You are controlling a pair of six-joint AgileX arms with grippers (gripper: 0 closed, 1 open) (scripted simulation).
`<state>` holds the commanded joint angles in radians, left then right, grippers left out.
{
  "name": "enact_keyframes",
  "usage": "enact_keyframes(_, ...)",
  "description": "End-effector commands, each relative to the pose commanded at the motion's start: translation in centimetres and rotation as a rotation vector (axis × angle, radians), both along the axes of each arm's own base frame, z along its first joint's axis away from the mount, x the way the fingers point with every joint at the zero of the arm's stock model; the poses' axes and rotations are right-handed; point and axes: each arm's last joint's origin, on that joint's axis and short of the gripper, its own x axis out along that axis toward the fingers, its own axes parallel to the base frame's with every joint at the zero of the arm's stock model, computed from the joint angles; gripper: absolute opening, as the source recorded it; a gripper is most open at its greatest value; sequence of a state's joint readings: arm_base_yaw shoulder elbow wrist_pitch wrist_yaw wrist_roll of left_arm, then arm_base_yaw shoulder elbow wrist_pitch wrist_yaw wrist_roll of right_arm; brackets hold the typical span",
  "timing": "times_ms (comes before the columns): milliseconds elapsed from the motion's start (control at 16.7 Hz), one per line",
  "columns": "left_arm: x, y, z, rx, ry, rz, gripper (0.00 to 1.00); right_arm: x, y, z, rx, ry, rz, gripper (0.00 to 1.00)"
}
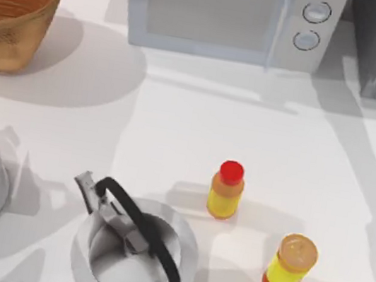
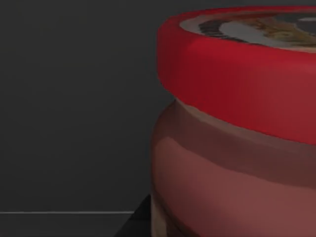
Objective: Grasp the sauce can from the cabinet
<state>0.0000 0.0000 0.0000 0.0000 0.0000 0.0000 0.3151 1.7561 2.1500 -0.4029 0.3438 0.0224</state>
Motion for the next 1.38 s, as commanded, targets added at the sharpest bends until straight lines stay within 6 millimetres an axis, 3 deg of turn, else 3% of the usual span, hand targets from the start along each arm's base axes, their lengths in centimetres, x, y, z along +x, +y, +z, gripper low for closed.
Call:
enact_keyframes(120, 0.0, 0.0, 0.0, 0.000, 0.000, 0.000, 1.00, 0.0, 0.0, 0.0, 0.000, 0.000, 0.000, 0.02)
enact_keyframes(180, 0.0, 0.0, 0.0, 0.000, 0.000, 0.000, 1.00, 0.0, 0.0, 0.0, 0.000, 0.000, 0.000, 0.00)
enact_keyframes(660, 0.0, 0.0, 0.0, 0.000, 0.000, 0.000, 1.00, 0.0, 0.1, 0.0, 0.002, 0.000, 0.002, 0.00)
enact_keyframes(780, 0.0, 0.0, 0.0, 0.000, 0.000, 0.000, 1.00, -0.9, 0.4, 0.4, 0.003, -0.001, 0.003, 0.00)
enact_keyframes(960, 0.0, 0.0, 0.0, 0.000, 0.000, 0.000, 1.00, -5.4, 1.4, 2.4, 0.004, 0.001, 0.005, 0.00)
enact_keyframes(1260, 0.0, 0.0, 0.0, 0.000, 0.000, 0.000, 1.00, -15.8, 0.7, 5.6, 0.004, -0.002, 0.003, 0.00)
enact_keyframes(1380, 0.0, 0.0, 0.0, 0.000, 0.000, 0.000, 1.00, -17.8, 0.3, 6.0, 0.002, 0.000, 0.002, 0.00)
